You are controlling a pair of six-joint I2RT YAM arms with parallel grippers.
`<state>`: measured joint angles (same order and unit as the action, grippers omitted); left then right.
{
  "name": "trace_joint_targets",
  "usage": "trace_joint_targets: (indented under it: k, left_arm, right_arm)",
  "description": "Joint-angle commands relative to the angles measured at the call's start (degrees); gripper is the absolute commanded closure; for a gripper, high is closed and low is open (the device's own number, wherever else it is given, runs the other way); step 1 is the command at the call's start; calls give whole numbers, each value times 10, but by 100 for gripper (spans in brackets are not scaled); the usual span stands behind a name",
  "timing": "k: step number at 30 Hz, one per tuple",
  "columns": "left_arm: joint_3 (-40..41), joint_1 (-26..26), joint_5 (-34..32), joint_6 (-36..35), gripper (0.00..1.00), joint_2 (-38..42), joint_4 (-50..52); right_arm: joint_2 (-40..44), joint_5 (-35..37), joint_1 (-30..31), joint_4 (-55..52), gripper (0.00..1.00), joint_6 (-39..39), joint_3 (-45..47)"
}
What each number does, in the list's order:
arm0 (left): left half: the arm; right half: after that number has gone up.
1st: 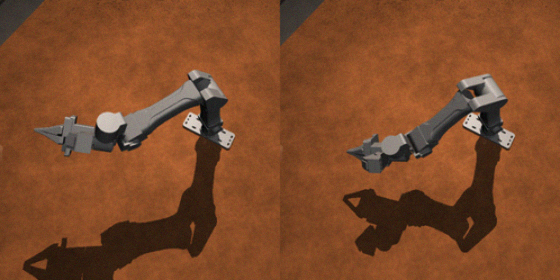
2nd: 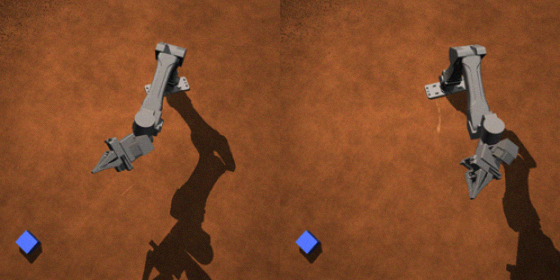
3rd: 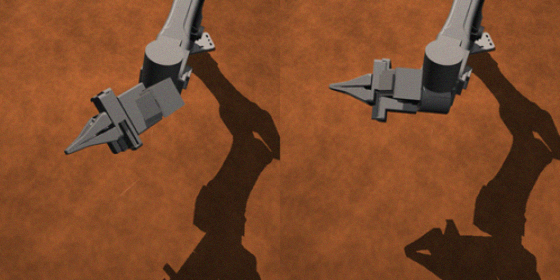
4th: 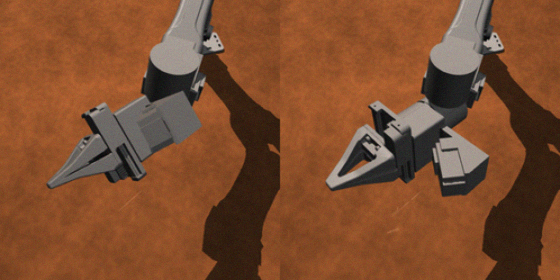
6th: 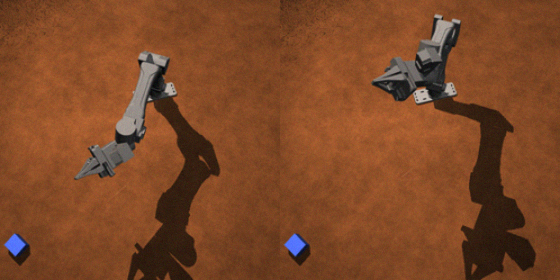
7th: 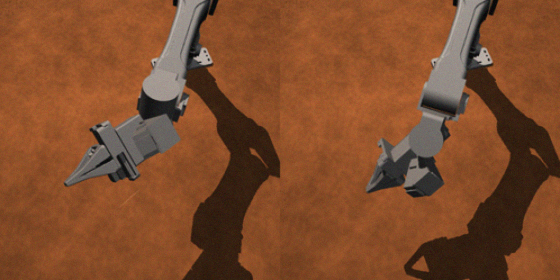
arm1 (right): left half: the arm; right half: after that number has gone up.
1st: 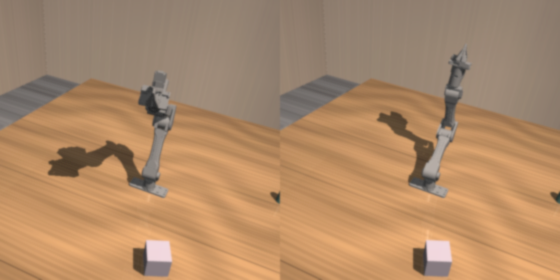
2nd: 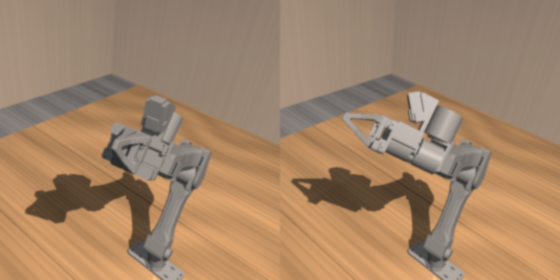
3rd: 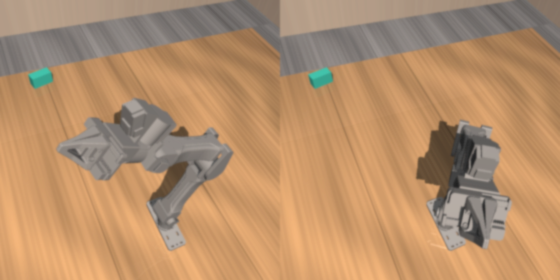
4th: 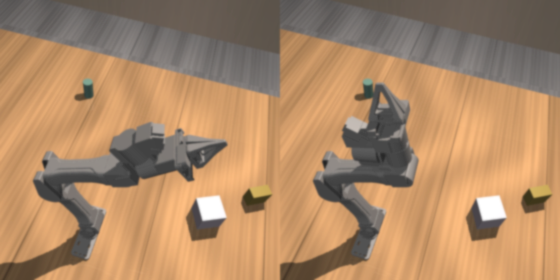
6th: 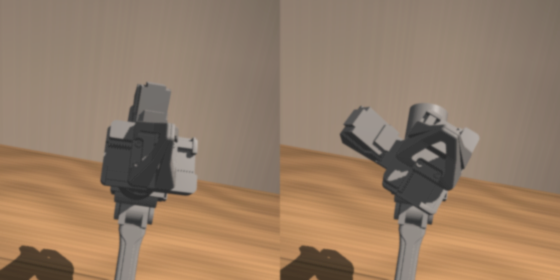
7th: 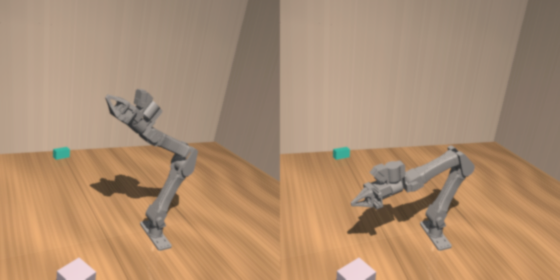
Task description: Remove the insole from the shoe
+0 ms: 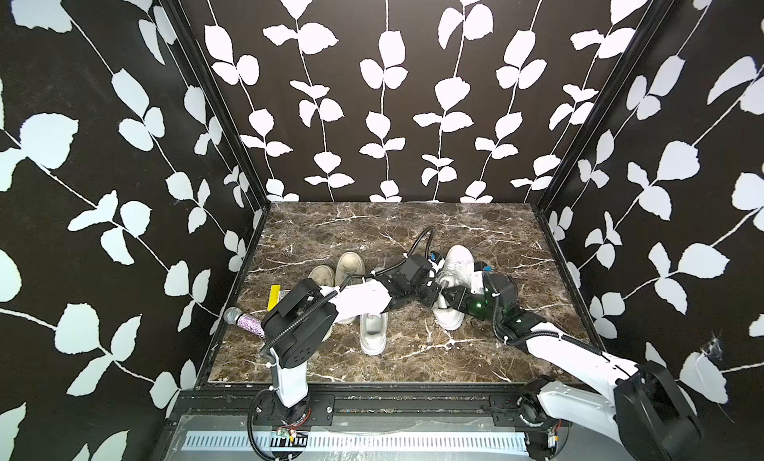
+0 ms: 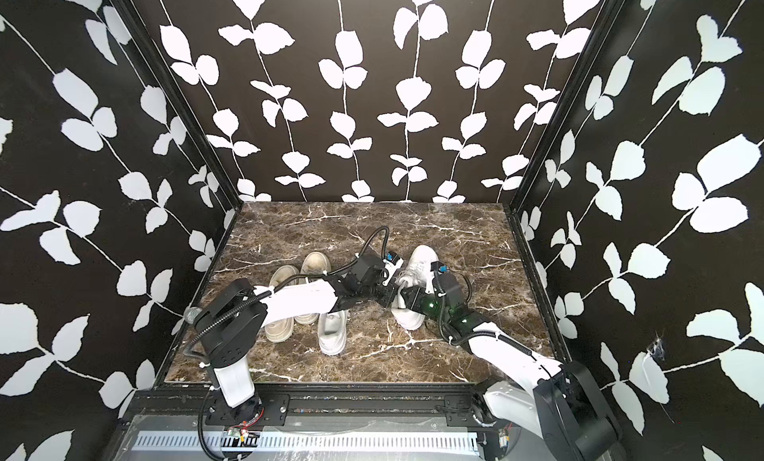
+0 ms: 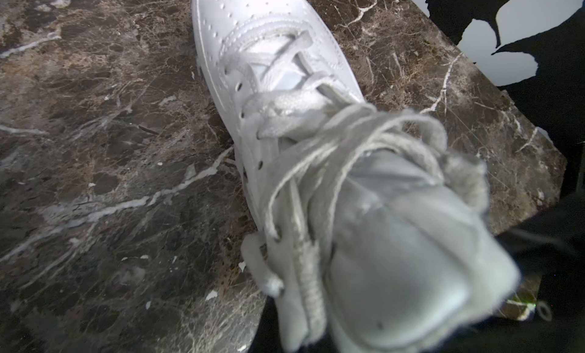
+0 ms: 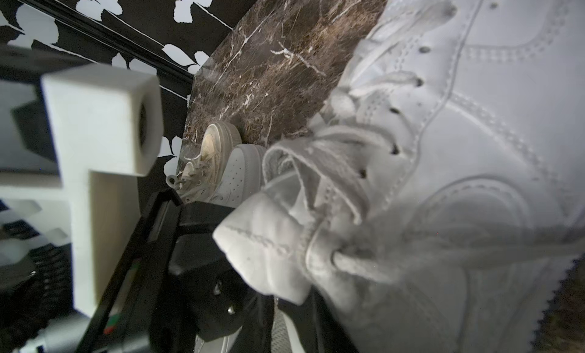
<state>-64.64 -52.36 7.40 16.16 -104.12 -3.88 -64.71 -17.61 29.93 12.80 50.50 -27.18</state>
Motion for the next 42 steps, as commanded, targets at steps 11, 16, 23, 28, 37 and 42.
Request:
trace_joint_targets:
  k: [11, 16, 23, 28, 37, 42]
  left_arm:
    - [-4, -6, -1, -23, 100, 55, 7]
    - [-8, -8, -1, -23, 100, 63, 10]
    - [-8, -11, -6, -23, 100, 72, 13]
    - [-9, -11, -38, -23, 100, 68, 26]
    - [-41, -10, -150, -35, 100, 43, 102]
    - [-63, -10, -199, -39, 100, 22, 146]
  right_arm:
    - [-38, 60, 31, -87, 73, -68, -60]
    - [-67, 70, 46, -96, 77, -75, -75]
    - [-71, 65, 54, -62, 100, -66, -72]
    - [-31, 60, 55, -34, 100, -55, -63]
    - [36, 51, 54, 51, 100, -3, -33]
    - [36, 28, 54, 111, 100, 30, -23]
